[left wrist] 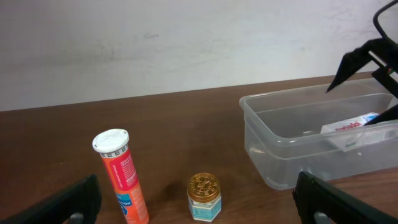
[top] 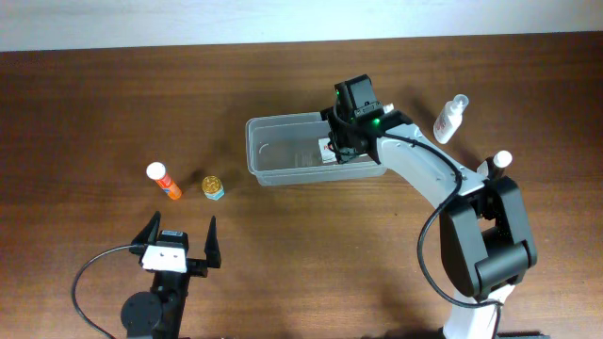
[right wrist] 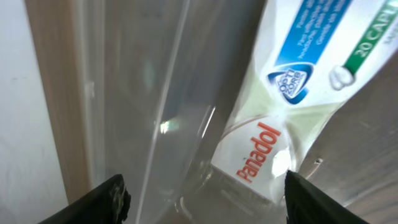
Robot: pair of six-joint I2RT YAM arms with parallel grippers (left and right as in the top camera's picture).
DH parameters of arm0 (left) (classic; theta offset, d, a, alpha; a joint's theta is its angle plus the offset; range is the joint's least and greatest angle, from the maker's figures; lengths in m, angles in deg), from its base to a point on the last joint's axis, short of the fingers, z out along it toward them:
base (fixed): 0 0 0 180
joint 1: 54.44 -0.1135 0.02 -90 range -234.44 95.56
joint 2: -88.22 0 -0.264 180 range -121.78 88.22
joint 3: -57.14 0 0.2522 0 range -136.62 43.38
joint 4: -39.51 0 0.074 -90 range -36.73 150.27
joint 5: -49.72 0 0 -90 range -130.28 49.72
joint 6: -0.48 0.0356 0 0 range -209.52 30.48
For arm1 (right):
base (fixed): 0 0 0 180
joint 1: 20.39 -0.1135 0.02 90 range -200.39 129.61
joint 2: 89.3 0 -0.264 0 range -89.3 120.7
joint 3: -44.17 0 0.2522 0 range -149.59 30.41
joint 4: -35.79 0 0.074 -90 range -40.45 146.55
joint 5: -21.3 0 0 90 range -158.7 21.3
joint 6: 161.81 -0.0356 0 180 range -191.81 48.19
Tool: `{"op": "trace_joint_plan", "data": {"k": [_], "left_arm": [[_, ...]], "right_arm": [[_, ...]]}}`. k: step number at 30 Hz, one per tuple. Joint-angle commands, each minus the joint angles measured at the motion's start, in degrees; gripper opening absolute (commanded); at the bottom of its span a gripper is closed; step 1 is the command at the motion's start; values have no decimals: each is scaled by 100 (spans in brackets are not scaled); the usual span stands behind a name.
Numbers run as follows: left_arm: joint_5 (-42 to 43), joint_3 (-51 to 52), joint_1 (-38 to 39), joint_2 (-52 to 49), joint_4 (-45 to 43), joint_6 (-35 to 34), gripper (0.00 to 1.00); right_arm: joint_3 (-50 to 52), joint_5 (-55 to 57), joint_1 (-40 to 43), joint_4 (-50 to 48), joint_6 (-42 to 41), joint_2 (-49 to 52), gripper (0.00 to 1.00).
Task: Pack container
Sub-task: 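Carry the box left over the container and lower it inside, then open the right gripper and withdraw it toward the spray bottle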
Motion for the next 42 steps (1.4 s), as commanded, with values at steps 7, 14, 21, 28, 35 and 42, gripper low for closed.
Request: {"op": "trace_joint_plan", "data": {"k": [7, 14, 21, 28, 35, 42], "left_arm": [[81, 22, -13, 35, 7, 70, 99], [79, 22, -13, 35, 7, 70, 100], [81, 22, -13, 35, 7, 70, 100], [81, 22, -13, 35, 7, 70, 100], [79, 22, -13, 35, 7, 70, 99], [81, 22, -13, 35, 7, 70, 99]], "right_arm": [[-223, 474, 142, 428, 739, -1377, 75], [-223, 1943, 765, 1091, 3613, -2498, 88], [-223, 1869, 1709, 1718, 7449, -2721, 92], [-223, 1401, 2391, 1626, 8712, -2347, 93], [-223, -461, 2999, 1486, 10139, -1939, 99], [-223, -549, 3202, 1375, 10539, -1386, 98]]}}
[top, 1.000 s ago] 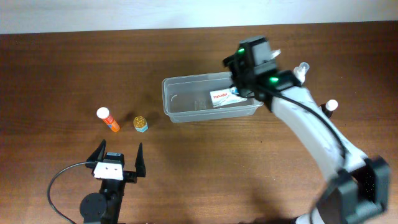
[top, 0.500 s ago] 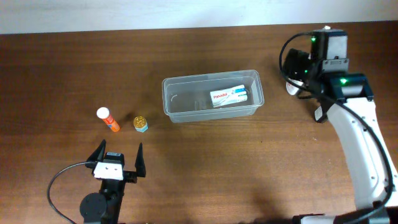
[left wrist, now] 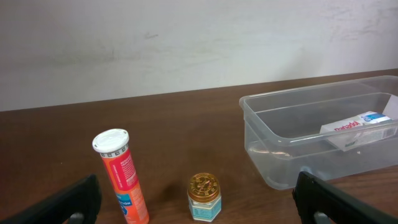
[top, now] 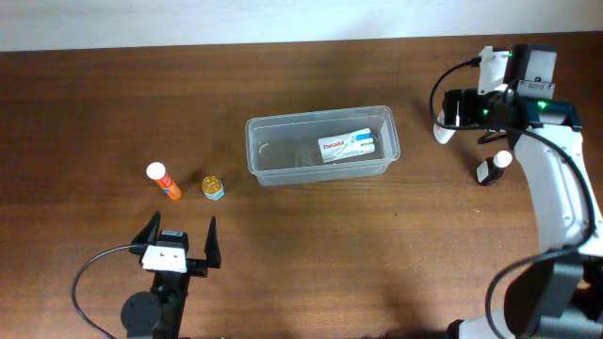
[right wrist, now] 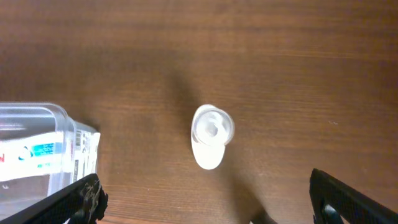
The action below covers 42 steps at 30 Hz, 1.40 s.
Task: Pack container
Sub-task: 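Open the right gripper and withdraw it toward the spray bottle, then lower the right gripper onto the white spray bottle and grasp it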
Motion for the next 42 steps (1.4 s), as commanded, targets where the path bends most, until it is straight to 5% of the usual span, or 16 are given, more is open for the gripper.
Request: {"op": "trace_joint_plan", "data": {"k": [1, 24, 42], "left_arm": [[81, 22, -13, 35, 7, 68, 99], [81, 22, -13, 35, 7, 68, 99], [81, 22, -13, 35, 7, 68, 99]], "right_arm": [[-76, -365, 52, -35, 691, 326, 98], [-76, -365, 63, -782, 673, 1360, 90], [-76, -319, 70, -1023, 407, 1405, 54]]}}
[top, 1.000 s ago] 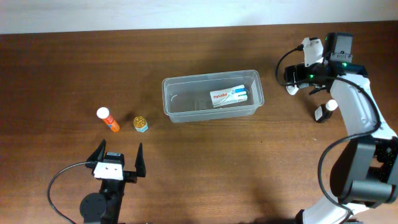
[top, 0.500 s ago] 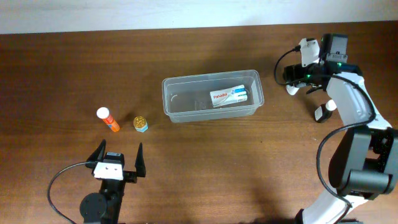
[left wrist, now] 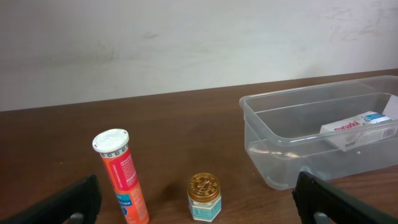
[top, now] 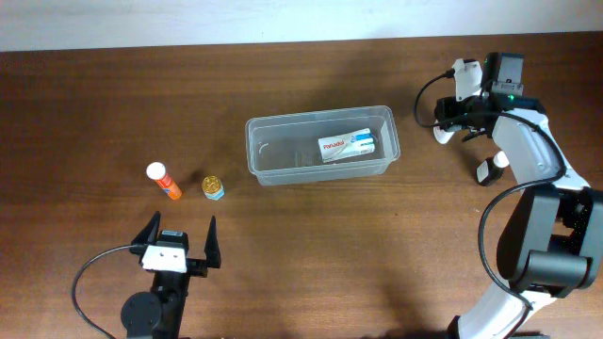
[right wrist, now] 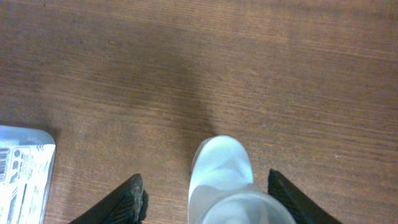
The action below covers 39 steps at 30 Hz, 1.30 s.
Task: Pack container
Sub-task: 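Lower the right gripper onto the white spray bottle and grasp it, then lift the spray bottle and carry it over the container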
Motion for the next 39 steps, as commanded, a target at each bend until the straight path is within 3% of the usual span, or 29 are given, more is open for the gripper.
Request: {"op": "trace_joint_plan", "data": {"k": [1, 9, 18, 23, 29, 39], "left_arm": [[81, 22, -13, 35, 7, 68, 99], [81, 22, -13, 35, 7, 66, 99], [81, 22, -13, 35, 7, 68, 99], [81, 22, -13, 35, 7, 68, 99], [81, 22, -13, 35, 7, 68, 99], [81, 22, -13, 35, 7, 68, 99]], "right_arm": [[-76, -28, 55, -42, -96, 26, 52], [-90, -9, 98, -37, -354, 26, 34], [-291, -9, 264, 223, -654, -11, 26], [-946, -11, 267, 911, -656, -13, 19], [-1976, -66, 262, 1897, -979, -13, 18], [-4015, -1515, 181, 4041, -1150, -72, 18]]}}
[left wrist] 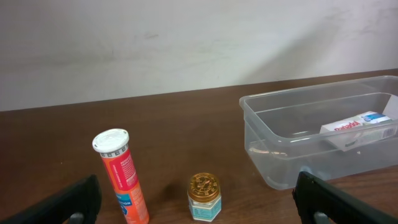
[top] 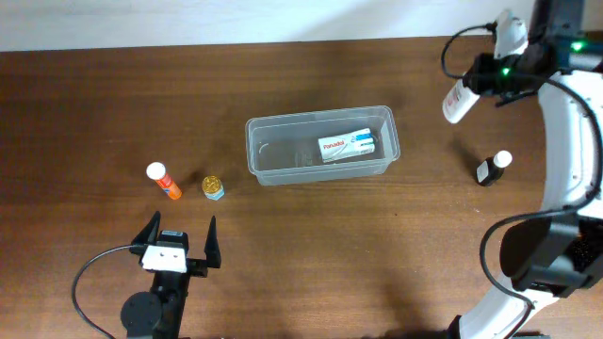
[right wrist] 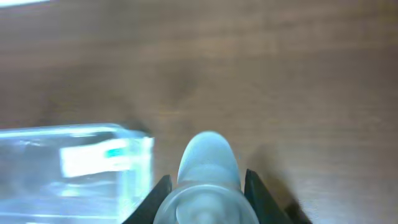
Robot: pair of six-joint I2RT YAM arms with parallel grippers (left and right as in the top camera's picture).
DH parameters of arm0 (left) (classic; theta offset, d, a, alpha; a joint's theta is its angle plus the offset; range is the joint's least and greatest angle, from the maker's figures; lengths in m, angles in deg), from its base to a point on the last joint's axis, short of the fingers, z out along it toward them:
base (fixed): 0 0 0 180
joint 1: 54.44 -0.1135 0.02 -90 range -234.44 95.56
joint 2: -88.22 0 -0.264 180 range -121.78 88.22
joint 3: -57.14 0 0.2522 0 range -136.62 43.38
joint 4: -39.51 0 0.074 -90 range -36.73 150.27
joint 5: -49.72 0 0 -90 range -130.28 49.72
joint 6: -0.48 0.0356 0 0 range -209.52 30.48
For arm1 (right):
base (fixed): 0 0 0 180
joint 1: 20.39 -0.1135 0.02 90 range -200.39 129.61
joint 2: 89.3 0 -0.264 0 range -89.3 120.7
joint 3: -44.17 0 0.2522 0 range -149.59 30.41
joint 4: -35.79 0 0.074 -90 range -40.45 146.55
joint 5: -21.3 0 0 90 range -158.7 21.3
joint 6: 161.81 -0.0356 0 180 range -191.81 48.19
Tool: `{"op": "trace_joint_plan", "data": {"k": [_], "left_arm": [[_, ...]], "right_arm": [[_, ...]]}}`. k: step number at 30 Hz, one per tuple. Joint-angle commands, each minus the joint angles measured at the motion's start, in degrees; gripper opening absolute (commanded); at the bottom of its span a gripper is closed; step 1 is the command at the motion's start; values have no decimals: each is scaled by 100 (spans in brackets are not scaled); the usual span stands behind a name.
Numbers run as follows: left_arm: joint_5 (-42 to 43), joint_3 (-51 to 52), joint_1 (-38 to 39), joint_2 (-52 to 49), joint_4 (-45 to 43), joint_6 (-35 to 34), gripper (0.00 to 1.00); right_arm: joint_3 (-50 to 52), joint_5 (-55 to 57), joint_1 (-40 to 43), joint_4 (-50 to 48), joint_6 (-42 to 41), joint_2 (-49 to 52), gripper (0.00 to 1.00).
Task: Pack container
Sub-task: 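Lift the spray bottle and carry it over the container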
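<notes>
The clear plastic container (top: 320, 146) sits mid-table with a Panadol box (top: 346, 145) inside. My right gripper (top: 495, 68) is shut on a white spray bottle (top: 456, 100), held in the air to the right of the container; the right wrist view shows the spray bottle (right wrist: 208, 180) squeezed between both fingers. An orange tube (top: 164, 181) and a small gold-lidded jar (top: 213, 187) stand left of the container. My left gripper (top: 176, 247) rests open near the front edge, behind the tube (left wrist: 121, 174) and jar (left wrist: 204, 196).
A small dark bottle with a white cap (top: 492, 168) stands at the right of the table. The white wall runs along the far edge.
My right gripper was open around the spray bottle on the table; now it is shut on it and holds it higher, lifted off the wood. The left arm is unchanged.
First my right gripper was inside the container at the Panadol box. Then the box lay in the container and the gripper hung open above the spray bottle. It then stood around the bottle, and now holds it in the air.
</notes>
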Motion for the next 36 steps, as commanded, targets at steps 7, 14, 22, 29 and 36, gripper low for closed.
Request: {"op": "trace_joint_plan", "data": {"k": [7, 14, 22, 29, 36], "left_arm": [[79, 22, -13, 35, 7, 70, 100], [81, 22, -13, 35, 7, 70, 100], [81, 22, -13, 35, 7, 68, 99], [81, 22, -13, 35, 7, 70, 99], [81, 22, -13, 35, 7, 68, 99]], "right_arm": [[-1329, -651, -511, 1272, -245, -315, 18], [-1357, -636, -1320, 1567, -575, -404, 17], [-1349, 505, -2424, 1434, -1292, -389, 17], [-1346, 1156, -3086, 1226, -1606, -140, 17], [-1346, 1152, -3438, 890, -1917, 293, 17]]}}
